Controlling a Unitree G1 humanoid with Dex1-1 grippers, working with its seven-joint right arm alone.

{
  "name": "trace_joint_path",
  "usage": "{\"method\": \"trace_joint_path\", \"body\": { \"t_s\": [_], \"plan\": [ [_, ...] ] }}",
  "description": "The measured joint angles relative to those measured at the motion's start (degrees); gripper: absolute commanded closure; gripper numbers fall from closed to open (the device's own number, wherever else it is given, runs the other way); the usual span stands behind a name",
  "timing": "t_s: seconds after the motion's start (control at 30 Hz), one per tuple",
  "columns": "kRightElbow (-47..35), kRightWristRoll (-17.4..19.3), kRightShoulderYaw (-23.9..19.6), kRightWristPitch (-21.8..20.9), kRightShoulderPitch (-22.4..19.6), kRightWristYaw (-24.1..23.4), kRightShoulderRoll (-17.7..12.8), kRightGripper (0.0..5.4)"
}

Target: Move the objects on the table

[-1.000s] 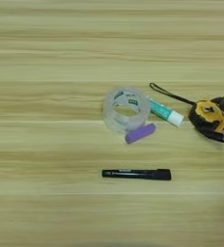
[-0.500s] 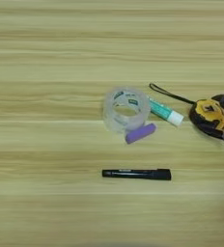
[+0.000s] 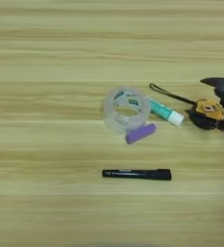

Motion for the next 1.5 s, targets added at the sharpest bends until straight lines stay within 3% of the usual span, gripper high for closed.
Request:
{"method": "trace_joint_path", "body": {
  "t_s": [0.43,1.07,1.5],
  "plan": [
    [-12.5,2.5,0.1,5.6,6.2,1.6,1.5,0.03],
    [-19.3,2.5,4.5,8.3,11.2,3.6,5.2,0.03],
    [-19.4,2.3,6.2,9.2,11.5,3.7,6.1,0.03]
  ]
}}
